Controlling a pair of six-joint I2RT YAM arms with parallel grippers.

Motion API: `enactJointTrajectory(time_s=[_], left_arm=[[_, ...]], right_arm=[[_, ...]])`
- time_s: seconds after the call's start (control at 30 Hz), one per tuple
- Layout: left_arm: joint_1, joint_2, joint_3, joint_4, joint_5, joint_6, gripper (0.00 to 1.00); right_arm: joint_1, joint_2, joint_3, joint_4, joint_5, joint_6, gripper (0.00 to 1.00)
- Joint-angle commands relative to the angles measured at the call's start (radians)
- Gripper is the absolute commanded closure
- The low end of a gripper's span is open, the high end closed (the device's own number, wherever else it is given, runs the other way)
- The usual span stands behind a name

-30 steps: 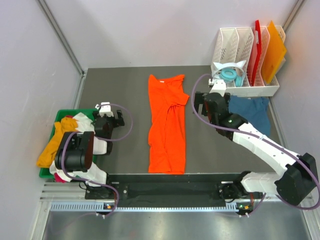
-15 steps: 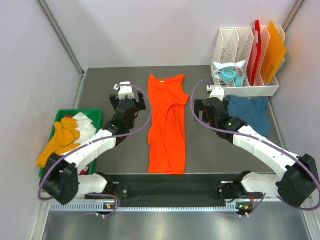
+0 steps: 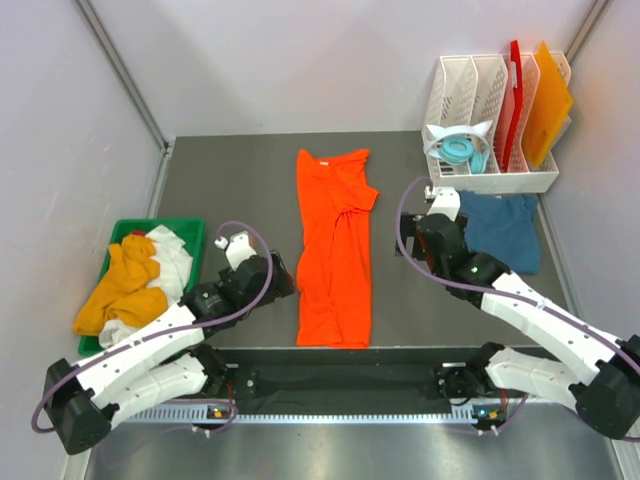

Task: Fold and stack the t-shirts
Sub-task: Grab the bottom of the folded rectangular tshirt with both arms

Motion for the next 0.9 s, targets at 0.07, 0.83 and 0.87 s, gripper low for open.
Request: enactJointTrajectory(time_s=[0.07,0.83,0.87], left_arm=[[-0.047,0.019,-0.051,-0.077,0.166,-0.124,0.01],[-0.455,0.351,-0.059,0.011,-0.073,-0.317,0.49],[-0.455,0.373,-0.073,0.02,-0.059,-0.33,0.51]], right_arm=[[0.081,-0.053,-0.057,-0.038,0.061,0.067,0.0],[0.367,0.035,-0.134,-0.127,0.117,0.294,0.0],[0.367,0.038,-0.129,-0.124,0.117,0.293,0.0]])
